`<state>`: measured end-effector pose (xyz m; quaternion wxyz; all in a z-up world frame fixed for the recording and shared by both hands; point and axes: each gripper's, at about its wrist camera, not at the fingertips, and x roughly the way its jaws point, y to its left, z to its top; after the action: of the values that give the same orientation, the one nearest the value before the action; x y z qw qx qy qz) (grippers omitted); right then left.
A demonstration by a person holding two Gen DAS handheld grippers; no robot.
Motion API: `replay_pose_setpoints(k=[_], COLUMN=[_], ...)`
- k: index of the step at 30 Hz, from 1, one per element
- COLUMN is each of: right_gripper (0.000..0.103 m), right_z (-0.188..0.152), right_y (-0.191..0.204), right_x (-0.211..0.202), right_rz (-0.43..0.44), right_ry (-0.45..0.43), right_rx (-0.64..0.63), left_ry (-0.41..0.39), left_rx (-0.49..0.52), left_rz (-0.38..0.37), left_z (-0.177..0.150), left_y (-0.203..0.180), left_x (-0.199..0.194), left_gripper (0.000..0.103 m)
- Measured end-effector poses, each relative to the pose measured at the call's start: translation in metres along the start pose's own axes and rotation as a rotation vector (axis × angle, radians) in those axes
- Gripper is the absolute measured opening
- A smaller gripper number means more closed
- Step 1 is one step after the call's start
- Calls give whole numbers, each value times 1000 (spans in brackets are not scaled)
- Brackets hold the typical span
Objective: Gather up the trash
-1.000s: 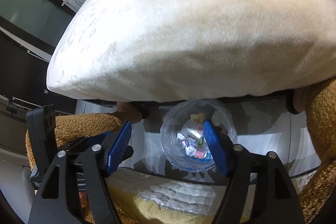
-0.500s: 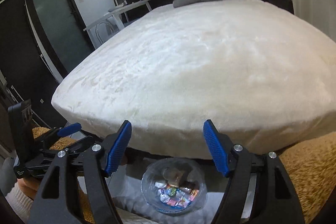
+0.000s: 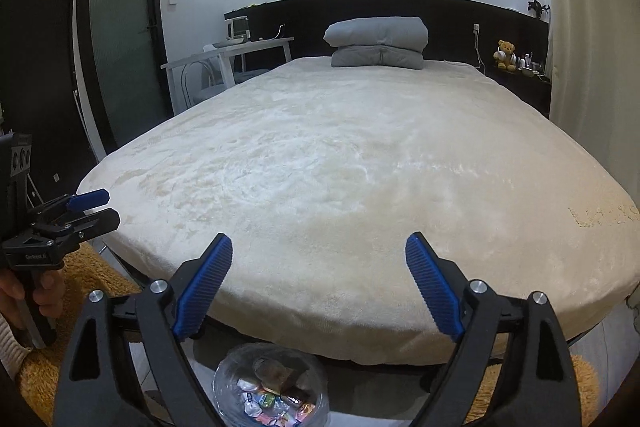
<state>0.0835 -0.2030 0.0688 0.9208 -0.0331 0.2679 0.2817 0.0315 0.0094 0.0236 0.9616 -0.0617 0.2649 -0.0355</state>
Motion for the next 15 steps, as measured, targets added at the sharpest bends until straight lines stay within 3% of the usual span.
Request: replay_pose_setpoints(k=[4, 10, 15], right_gripper=[98, 98, 98], right_z=[4, -7, -10], right_y=[-7, -20, -19], right_x=[13, 34, 33], right_rz=[-17, -79, -86], right_ry=[-25, -23, -38], right_rx=[-46, -37, -50], left_ry=[-40, -40, -35], left_rx=[58, 19, 47], left_rz=[-59, -94, -59], left_z=[-2, -3, -7], left_y=[1, 2, -7], left_x=[8, 19, 21], left_gripper=[96, 96, 96])
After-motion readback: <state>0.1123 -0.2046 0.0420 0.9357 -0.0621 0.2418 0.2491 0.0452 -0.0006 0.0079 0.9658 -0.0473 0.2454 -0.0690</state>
